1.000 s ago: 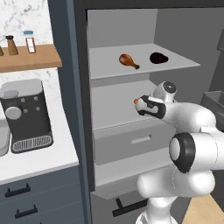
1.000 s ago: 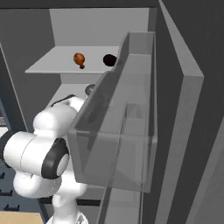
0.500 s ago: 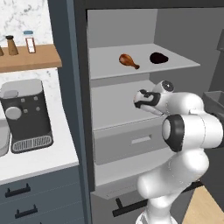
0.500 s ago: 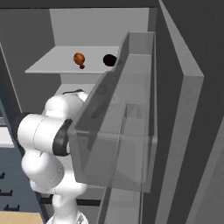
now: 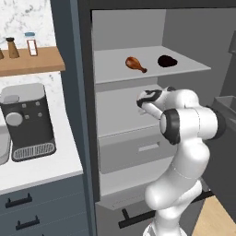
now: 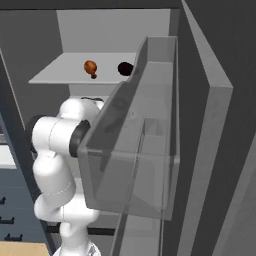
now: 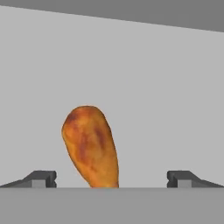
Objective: Place one avocado and one chicken drumstick in each tupperware on the nearby counter, to pack two identical lunches.
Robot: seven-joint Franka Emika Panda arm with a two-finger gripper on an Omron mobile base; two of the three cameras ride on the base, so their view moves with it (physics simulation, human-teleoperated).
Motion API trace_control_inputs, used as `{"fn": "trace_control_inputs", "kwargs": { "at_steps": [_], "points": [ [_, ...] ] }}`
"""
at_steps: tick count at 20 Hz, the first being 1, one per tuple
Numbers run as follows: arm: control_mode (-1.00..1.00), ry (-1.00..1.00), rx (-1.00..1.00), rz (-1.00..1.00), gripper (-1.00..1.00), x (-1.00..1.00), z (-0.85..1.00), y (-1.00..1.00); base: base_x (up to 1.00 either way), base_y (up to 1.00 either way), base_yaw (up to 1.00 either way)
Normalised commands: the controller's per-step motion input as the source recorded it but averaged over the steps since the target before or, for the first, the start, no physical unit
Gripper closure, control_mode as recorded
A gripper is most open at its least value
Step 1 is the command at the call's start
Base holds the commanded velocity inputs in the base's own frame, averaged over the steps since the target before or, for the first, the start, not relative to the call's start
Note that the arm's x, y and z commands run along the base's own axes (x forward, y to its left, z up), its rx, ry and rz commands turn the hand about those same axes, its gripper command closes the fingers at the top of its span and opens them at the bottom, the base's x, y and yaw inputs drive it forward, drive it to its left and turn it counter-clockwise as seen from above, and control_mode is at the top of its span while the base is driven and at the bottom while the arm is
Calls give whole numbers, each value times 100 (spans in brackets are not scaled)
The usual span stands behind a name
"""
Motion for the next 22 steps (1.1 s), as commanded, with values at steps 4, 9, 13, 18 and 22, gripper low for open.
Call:
{"fn": "trace_control_inputs", "kwargs": {
  "at_steps": [4, 9, 13, 18, 22],
  "points": [
    [-100, 0, 0, 4, -100, 44, -25, 0, 0, 0, 0],
    [-100, 1, -5, 2, -100, 15, -56, 6, 0, 0, 0],
    [-100, 0, -13, 0, 100, -29, -76, 27, 0, 0, 0],
    [-100, 0, -8, 0, 100, -74, -54, 16, 0, 0, 0],
    [-100, 0, 0, 0, 100, -100, -19, 0, 0, 0, 0]
  ]
}}
